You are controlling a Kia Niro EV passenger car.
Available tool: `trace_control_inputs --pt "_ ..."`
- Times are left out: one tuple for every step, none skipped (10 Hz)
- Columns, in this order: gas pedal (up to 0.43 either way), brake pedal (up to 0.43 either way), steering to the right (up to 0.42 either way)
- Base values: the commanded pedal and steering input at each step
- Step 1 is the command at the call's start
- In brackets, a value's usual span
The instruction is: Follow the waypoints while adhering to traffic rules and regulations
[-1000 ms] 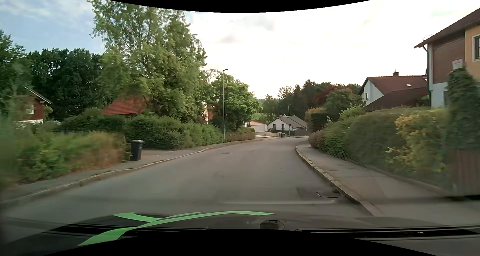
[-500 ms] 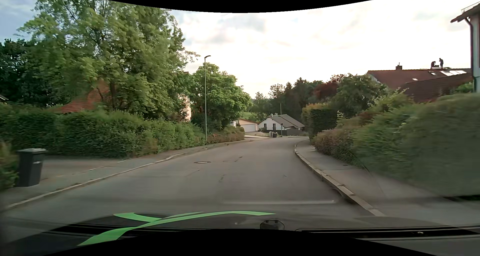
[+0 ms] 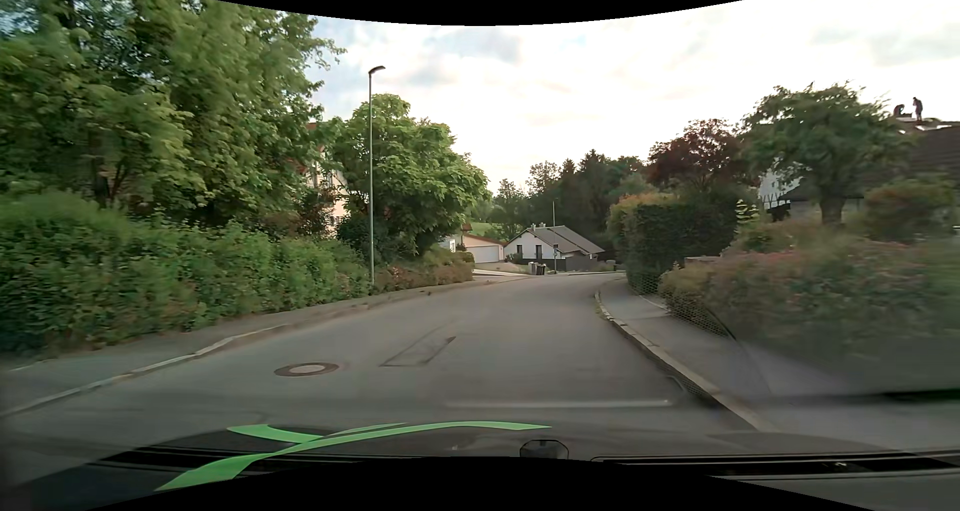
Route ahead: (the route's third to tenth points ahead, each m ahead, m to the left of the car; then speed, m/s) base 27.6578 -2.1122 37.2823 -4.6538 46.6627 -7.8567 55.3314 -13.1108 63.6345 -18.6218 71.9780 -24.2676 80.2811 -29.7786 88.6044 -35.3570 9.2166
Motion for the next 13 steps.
trace_control_inputs --pt "0.0 0.0 0.034" --pt "0.0 0.0 0.034" --pt "0.0 0.0 0.035" --pt "0.0 0.0 0.036" --pt "0.0 0.0 0.038" --pt "0.0 0.0 0.039" --pt "0.0 0.0 0.039" --pt "0.0 0.0 0.039" --pt "0.0 0.0 0.039" --pt "0.0 0.0 0.039" --pt "0.0 0.0 0.039" --pt "0.0 0.0 0.039" --pt "0.0 0.0 0.039"
